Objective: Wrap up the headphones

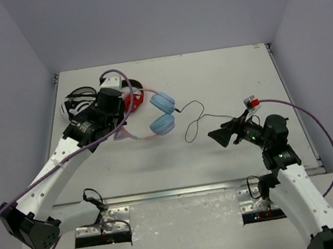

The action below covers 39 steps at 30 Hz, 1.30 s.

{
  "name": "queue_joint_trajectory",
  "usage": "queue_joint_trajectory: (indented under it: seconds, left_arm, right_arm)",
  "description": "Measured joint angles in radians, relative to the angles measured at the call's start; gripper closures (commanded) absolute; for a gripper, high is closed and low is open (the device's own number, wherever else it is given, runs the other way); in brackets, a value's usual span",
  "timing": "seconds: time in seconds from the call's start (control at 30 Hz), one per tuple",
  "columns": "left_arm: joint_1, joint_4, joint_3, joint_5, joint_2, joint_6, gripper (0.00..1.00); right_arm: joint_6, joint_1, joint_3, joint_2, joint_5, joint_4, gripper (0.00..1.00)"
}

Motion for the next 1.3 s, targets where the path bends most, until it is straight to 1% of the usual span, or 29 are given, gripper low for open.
queue_joint_trajectory:
  seconds: [0.13, 0.27, 0.37, 0.47, 0.53, 0.57, 0.63, 0.67, 0.77, 0.83, 0.93, 1.03, 1.1, 1.17, 1.27, 1.3]
  left_arm:
    - [0.000, -0.055, 0.051, -0.078, -0.055, -0.022, 1.00]
    - [0.000, -0.101, 0.090, -0.098, -0.103, -0.025, 1.00]
    - [0.000, -0.114, 0.118, -0.097, -0.140, -0.025, 0.99]
    - [0.000, -0.124, 0.148, -0.095, -0.169, -0.029, 1.00]
    - [0.000, -0.130, 0.165, -0.089, -0.180, -0.033, 1.00]
    - [0.000, -0.129, 0.170, -0.084, -0.185, -0.035, 1.00]
    - [0.000, -0.127, 0.171, -0.072, -0.195, -0.040, 1.00]
    - [0.000, -0.127, 0.171, -0.068, -0.200, -0.042, 1.00]
    - [0.000, -0.126, 0.171, -0.076, -0.204, -0.043, 1.00]
    - [0.000, -0.110, 0.161, -0.105, -0.202, -0.037, 0.99]
    - [0.000, -0.039, 0.095, -0.172, -0.200, -0.004, 1.00]
    - [0.000, 0.034, 0.000, -0.233, -0.175, 0.046, 1.00]
    - [0.000, 0.073, -0.057, -0.238, -0.137, 0.079, 0.99]
    - [0.000, 0.097, -0.102, -0.213, -0.096, 0.109, 1.00]
    - [-0.003, 0.113, -0.146, -0.125, -0.068, 0.159, 1.00]
    - [-0.008, 0.114, -0.150, -0.095, -0.066, 0.173, 1.00]
  right_arm:
    - [-0.109, 0.069, 0.037, 0.224, 0.144, 0.085, 0.08]
    - [-0.155, 0.145, 0.040, 0.426, 0.180, 0.224, 0.11]
    - [-0.170, 0.207, 0.040, 0.527, 0.210, 0.335, 0.13]
    - [-0.188, 0.265, 0.063, 0.624, 0.233, 0.432, 0.24]
    - [-0.200, 0.295, 0.098, 0.693, 0.258, 0.481, 0.36]
    - [-0.204, 0.308, 0.118, 0.725, 0.271, 0.506, 0.44]
    - [-0.212, 0.322, 0.149, 0.779, 0.286, 0.568, 0.74]
    - [-0.206, 0.324, 0.158, 0.803, 0.287, 0.606, 0.98]
    - [-0.187, 0.326, 0.150, 0.824, 0.309, 0.682, 0.99]
    - [-0.183, 0.328, 0.106, 0.788, 0.358, 0.709, 0.99]
    - [-0.200, 0.327, -0.002, 0.621, 0.493, 0.663, 0.99]
    - [-0.252, 0.326, -0.030, 0.408, 0.635, 0.521, 0.99]
    - [-0.303, 0.326, -0.003, 0.282, 0.699, 0.415, 0.99]
    - [-0.359, 0.326, 0.059, 0.199, 0.728, 0.317, 0.99]
    - [-0.436, 0.326, 0.211, 0.165, 0.705, 0.175, 0.99]
    - [-0.468, 0.326, 0.292, 0.174, 0.665, 0.119, 0.99]
